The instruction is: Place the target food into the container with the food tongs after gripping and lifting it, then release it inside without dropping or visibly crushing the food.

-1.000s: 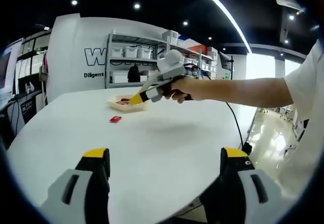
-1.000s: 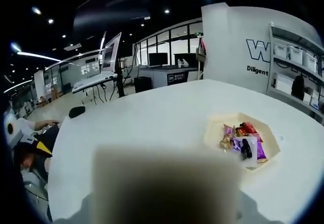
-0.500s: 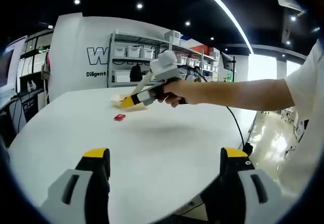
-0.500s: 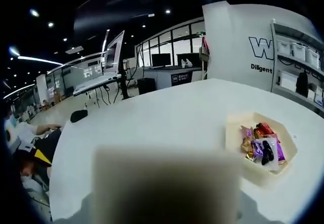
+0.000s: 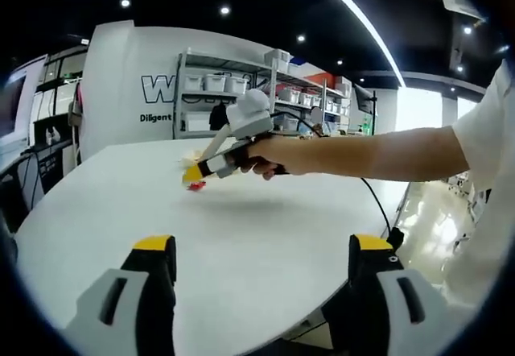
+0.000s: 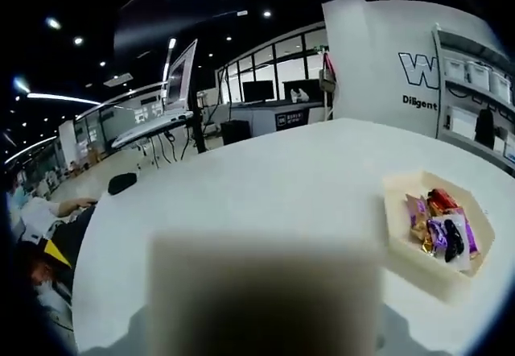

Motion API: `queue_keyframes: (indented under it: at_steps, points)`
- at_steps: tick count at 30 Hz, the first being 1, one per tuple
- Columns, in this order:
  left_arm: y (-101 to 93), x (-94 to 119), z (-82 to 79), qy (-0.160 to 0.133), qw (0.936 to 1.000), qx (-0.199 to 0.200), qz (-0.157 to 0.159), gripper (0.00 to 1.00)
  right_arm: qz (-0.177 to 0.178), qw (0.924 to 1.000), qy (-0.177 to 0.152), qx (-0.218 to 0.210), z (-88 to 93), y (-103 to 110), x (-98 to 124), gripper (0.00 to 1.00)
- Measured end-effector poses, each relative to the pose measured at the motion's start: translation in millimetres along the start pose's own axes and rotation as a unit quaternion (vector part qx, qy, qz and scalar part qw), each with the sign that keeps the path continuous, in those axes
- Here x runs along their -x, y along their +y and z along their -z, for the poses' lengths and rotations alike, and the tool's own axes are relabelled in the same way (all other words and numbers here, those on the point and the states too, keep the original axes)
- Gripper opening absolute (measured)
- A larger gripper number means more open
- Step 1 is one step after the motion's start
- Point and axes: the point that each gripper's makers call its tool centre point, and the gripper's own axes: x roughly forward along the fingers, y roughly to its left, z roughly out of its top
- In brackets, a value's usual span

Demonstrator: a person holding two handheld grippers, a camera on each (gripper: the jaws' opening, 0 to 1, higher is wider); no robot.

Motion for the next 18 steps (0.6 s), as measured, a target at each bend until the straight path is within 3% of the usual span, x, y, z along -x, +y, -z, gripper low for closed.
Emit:
queue_keyframes:
  at_steps: [18]
  points:
    - [-0.1, -3, 1.3, 0.001, 1.0, 0.001, 0.002, 0.85, 0.029, 0.9995, 0.009, -0.003, 11.9, -34, 20, 0.19]
